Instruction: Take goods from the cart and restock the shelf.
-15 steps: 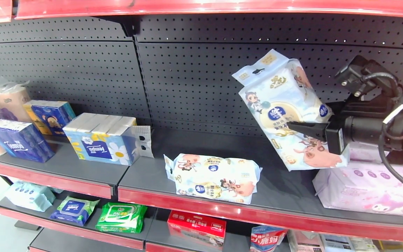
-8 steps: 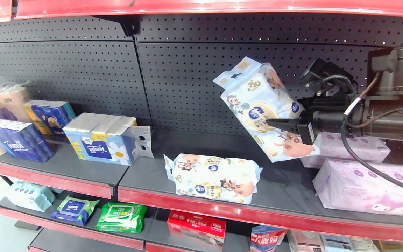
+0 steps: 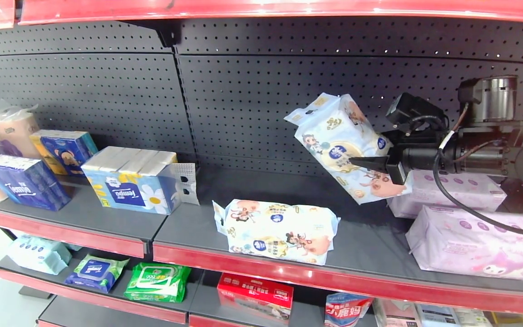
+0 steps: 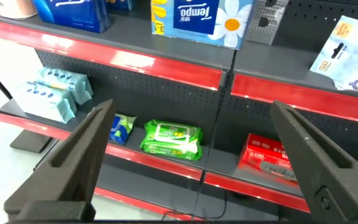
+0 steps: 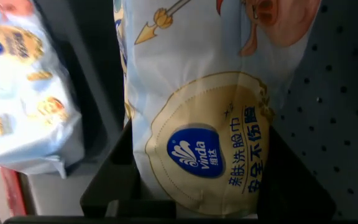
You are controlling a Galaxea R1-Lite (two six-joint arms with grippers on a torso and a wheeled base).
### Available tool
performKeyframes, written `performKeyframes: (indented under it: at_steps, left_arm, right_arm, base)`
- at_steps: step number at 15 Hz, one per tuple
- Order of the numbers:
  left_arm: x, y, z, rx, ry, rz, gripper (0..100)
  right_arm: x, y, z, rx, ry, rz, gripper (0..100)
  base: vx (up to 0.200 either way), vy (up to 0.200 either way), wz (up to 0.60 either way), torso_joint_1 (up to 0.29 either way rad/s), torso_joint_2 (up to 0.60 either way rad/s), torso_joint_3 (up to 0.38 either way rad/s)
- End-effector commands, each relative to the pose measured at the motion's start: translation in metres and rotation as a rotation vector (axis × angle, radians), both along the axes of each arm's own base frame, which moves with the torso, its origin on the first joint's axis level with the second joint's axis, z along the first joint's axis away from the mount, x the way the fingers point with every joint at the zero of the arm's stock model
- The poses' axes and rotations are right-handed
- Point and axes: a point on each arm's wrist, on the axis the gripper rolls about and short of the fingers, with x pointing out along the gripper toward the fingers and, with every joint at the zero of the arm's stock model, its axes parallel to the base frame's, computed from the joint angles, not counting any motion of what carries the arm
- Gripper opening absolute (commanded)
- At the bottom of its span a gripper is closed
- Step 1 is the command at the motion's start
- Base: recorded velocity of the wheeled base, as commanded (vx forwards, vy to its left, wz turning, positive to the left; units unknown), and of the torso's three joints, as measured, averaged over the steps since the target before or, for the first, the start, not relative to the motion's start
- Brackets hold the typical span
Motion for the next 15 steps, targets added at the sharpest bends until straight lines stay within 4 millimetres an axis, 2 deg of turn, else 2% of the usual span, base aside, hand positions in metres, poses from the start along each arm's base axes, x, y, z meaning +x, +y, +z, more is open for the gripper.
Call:
performKeyframes:
  at_steps: [1, 5, 7, 10, 15]
  left_arm:
    - [0.0, 0.0, 0.0, -0.001, 0.002, 0.001, 100]
    - [0.0, 0.0, 0.0, -0.001, 0.002, 0.001, 100]
    - [0.0, 0.0, 0.0, -0.001, 0.002, 0.001, 100]
    - [0.0, 0.0, 0.0, -0.001, 0.002, 0.001, 100]
    - [0.0, 0.0, 0.0, -0.001, 0.0, 0.001, 100]
  right_arm:
    - [0.015, -0.004, -0.017, -0.016, 0.038, -0.001, 0]
    - [0.023, -0.001, -0.026, -0.016, 0.052, 0.031, 0]
    - [0.032, -0.006, -0.033, -0.043, 0.033, 0.069, 0]
    - [0.045, -0.003, -0.04, -0.062, 0.019, 0.093, 0]
    - [0.049, 0.014, -0.047, -0.05, 0.058, 0.116, 0]
  base:
    - [0.0, 0.0, 0.0, 0.0, 0.0, 0.0]
    - [0.0, 0.0, 0.0, 0.0, 0.0, 0.0]
    - [0.0, 0.0, 0.0, 0.0, 0.0, 0.0]
    - [0.0, 0.0, 0.0, 0.0, 0.0, 0.0]
    - [0.0, 0.0, 0.0, 0.0, 0.0, 0.0]
